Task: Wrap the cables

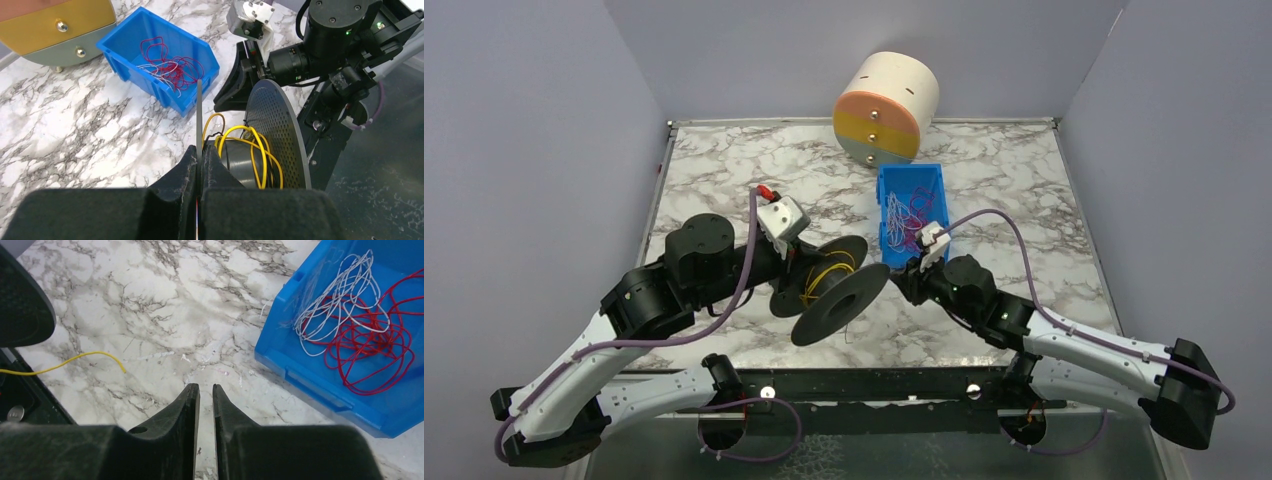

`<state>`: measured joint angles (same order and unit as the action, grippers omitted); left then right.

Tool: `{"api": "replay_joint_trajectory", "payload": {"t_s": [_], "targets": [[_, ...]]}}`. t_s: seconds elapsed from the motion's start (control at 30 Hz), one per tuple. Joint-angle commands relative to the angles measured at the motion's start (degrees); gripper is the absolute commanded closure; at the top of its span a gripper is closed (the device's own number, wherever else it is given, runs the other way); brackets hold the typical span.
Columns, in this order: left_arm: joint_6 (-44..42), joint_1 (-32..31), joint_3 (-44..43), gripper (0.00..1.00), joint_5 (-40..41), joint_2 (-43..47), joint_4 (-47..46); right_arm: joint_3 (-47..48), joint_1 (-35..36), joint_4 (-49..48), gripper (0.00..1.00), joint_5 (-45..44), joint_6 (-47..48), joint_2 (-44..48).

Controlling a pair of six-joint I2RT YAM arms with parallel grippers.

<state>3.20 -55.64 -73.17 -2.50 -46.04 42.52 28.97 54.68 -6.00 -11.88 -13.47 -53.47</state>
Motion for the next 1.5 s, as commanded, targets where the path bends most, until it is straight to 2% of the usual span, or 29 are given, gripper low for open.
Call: {"api": "replay_joint_trajectory", "payload": {"t_s": [0.0, 0.3, 0.43, 0.53, 0.73, 1.1, 1.17, 1.2, 1.27, 1.33, 1.37, 1.47], "targets": [[1.7, -0.2, -3.4, 1.0, 2.5, 0.8, -6.3, -1.9, -0.2, -2.2, 0.76, 5.0, -3.1, 2.8], [3.9, -0.2, -2.1, 1.0, 7.6, 1.0, -11.1, -4.5, -0.2, -6.0, 0.64, 21.8, -11.0, 5.5], [5.0, -0.2, -1.2, 1.0, 9.7, 0.5, -13.4, -4.6, -0.2, -11.5, 0.6, 31.8, -13.0, 2.5], [5.8, -0.2, -0.3, 1.0, 11.6, 0.4, -14.8, -3.8, -0.2, -15.4, 0.56, 35.7, -15.5, -0.8], [6.6, -0.2, 0.4, 1.0, 12.6, 0.1, -16.1, -4.3, -0.1, -23.9, 0.55, 38.7, -19.4, -5.1], [7.6, -0.2, 0.8, 1.0, 12.7, 0.8, -17.0, -4.1, -0.1, -27.5, 0.55, 36.8, -20.5, -8.2], [7.8, -0.2, 1.0, 1.0, 12.7, 0.9, -17.4, -4.0, -0.1, -28.2, 0.58, 37.2, -20.7, -8.7], [8.0, -0.2, 1.1, 1.0, 12.9, 1.0, -17.6, -3.9, -0.1, -28.6, 0.63, 37.4, -20.8, -9.0], [8.3, -0.2, 1.4, 1.0, 13.2, 1.1, -18.2, -3.6, -0.1, -29.2, 0.76, 38.0, -21.1, -9.6], [8.7, -0.2, 1.7, 1.0, 13.8, 1.2, -18.6, -3.4, -0.1, -29.5, 0.95, 38.4, -21.3, -10.2], [8.9, -0.2, 1.9, 1.0, 14.3, 1.4, -18.9, -3.4, 0.0, -29.5, 0.99, 38.3, -21.5, -10.4], [10.0, -0.2, 2.7, 1.0, 16.6, 1.5, -19.8, -4.0, 0.9, -30.0, 0.99, 37.2, -21.7, -10.7]]}}
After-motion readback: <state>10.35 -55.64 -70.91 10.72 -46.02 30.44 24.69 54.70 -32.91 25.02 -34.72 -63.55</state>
